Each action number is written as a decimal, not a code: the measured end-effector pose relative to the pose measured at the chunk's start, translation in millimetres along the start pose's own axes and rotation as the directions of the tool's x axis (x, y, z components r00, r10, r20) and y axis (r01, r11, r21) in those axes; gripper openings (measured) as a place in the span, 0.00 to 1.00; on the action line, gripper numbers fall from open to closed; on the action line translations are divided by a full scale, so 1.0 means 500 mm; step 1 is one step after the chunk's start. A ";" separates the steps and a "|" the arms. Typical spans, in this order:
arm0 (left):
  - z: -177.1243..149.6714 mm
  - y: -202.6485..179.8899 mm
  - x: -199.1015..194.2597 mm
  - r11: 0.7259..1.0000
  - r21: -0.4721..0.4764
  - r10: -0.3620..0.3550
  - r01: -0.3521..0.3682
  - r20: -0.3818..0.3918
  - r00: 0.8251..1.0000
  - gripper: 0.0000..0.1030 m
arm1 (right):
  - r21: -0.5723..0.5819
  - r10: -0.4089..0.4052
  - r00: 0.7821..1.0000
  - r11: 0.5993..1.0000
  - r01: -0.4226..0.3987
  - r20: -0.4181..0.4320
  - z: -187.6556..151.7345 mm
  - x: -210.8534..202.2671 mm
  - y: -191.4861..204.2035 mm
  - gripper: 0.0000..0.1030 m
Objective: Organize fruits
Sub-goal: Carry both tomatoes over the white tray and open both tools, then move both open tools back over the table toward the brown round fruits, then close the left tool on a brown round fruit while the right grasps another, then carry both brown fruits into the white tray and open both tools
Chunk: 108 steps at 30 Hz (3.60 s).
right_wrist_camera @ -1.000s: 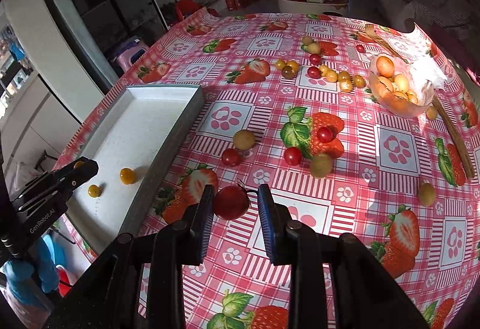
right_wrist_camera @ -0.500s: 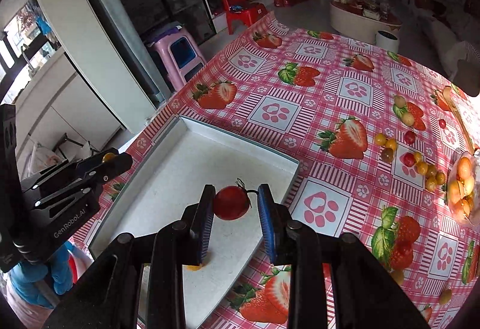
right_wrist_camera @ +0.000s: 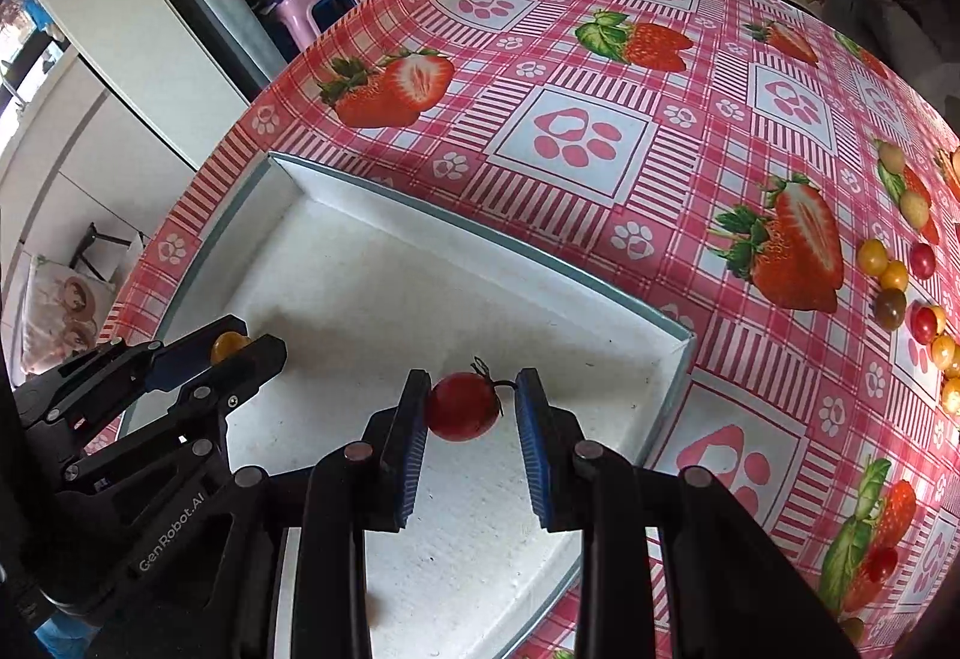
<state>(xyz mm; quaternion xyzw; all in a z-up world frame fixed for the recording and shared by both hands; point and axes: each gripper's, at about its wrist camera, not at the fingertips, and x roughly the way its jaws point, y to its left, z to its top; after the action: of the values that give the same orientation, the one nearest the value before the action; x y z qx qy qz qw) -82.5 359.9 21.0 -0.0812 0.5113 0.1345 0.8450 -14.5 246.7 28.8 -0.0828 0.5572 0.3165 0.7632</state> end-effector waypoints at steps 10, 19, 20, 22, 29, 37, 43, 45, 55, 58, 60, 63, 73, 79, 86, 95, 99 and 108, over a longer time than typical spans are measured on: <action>-0.009 0.003 -0.010 1.000 0.001 0.024 -0.024 0.029 0.999 0.73 | -0.004 -0.005 1.000 1.000 0.005 0.014 -0.003 -0.019 -0.001 0.46; -0.026 -0.004 -0.084 1.000 -0.014 -0.006 0.007 0.077 0.997 0.73 | 0.021 0.016 0.991 1.000 -0.019 0.136 -0.045 -0.144 -0.025 0.79; -0.029 -0.011 -0.095 1.000 -0.006 -0.010 0.011 0.087 0.996 0.73 | 0.026 0.013 0.990 1.000 -0.017 0.144 -0.057 -0.154 -0.031 0.79; -0.035 -0.032 -0.117 1.000 0.012 -0.025 0.024 0.102 0.995 0.73 | 0.046 0.010 0.988 0.999 -0.017 0.153 -0.086 -0.171 -0.048 0.79; -0.065 -0.162 -0.175 0.986 0.146 -0.099 0.080 0.124 0.987 0.73 | 0.163 -0.042 0.988 0.987 0.018 0.148 -0.204 -0.214 -0.151 0.79; -0.114 -0.360 -0.187 0.936 0.325 -0.173 0.134 0.093 0.981 0.73 | 0.328 -0.164 0.978 0.938 0.114 0.129 -0.361 -0.266 -0.312 0.79; -0.164 -0.459 -0.141 0.915 0.375 -0.175 0.150 0.033 0.984 0.73 | 0.432 -0.266 0.956 0.882 0.189 0.125 -0.461 -0.309 -0.410 0.79; -0.175 -0.481 -0.128 0.913 0.379 -0.171 0.150 0.022 0.985 0.73 | 0.451 -0.296 0.947 0.867 0.212 0.123 -0.485 -0.318 -0.433 0.79; -0.181 -0.544 -0.103 0.905 0.401 -0.167 0.142 0.028 0.986 0.73 | 0.539 -0.321 0.938 0.817 0.207 0.127 -0.554 -0.328 -0.506 0.79; -0.182 -0.571 -0.096 0.901 0.402 -0.183 0.163 0.012 0.983 0.73 | 0.537 -0.347 0.929 0.812 0.228 0.130 -0.552 -0.327 -0.512 0.79; -0.183 -0.588 -0.090 0.898 0.405 -0.191 0.173 0.004 0.982 0.73 | 0.533 -0.361 0.923 0.811 0.241 0.132 -0.547 -0.325 -0.517 0.79; -0.182 -0.608 -0.083 0.896 0.403 -0.202 0.185 0.001 0.979 0.66 | 0.528 -0.380 0.915 0.809 0.259 0.134 -0.539 -0.322 -0.526 0.79; -0.148 -0.643 -0.064 0.901 0.382 -0.227 0.207 0.007 0.974 0.60 | 0.467 -0.430 0.892 0.823 0.324 0.137 -0.483 -0.293 -0.527 0.73; -0.146 -0.647 -0.070 0.887 0.395 -0.261 0.238 0.006 0.965 0.26 | 0.448 -0.435 0.888 0.830 0.333 0.147 -0.457 -0.290 -0.527 0.28; -0.164 -0.604 -0.105 0.885 0.365 -0.312 0.290 0.002 0.950 0.26 | 0.473 -0.343 0.920 0.853 0.220 0.191 -0.480 -0.313 -0.521 0.28; -0.204 -0.517 -0.173 0.899 0.331 -0.317 0.286 0.043 0.947 0.26 | 0.486 -0.265 0.943 0.863 0.140 0.199 -0.513 -0.333 -0.485 0.28; -0.219 -0.471 -0.194 0.913 0.305 -0.303 0.270 0.063 0.951 0.26 | 0.468 -0.244 0.949 0.875 0.126 0.201 -0.512 -0.335 -0.455 0.28; -0.233 -0.330 -0.228 0.951 0.199 -0.265 0.237 0.128 0.956 0.26 | 0.371 -0.176 0.960 0.925 0.085 0.218 -0.456 -0.333 -0.348 0.28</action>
<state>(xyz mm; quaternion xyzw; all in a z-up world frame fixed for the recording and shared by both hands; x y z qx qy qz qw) -179.8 154.3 67.8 -0.0579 0.4406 -0.0156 0.8957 -126.1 -64.3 56.3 0.0605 0.4992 0.1656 0.8483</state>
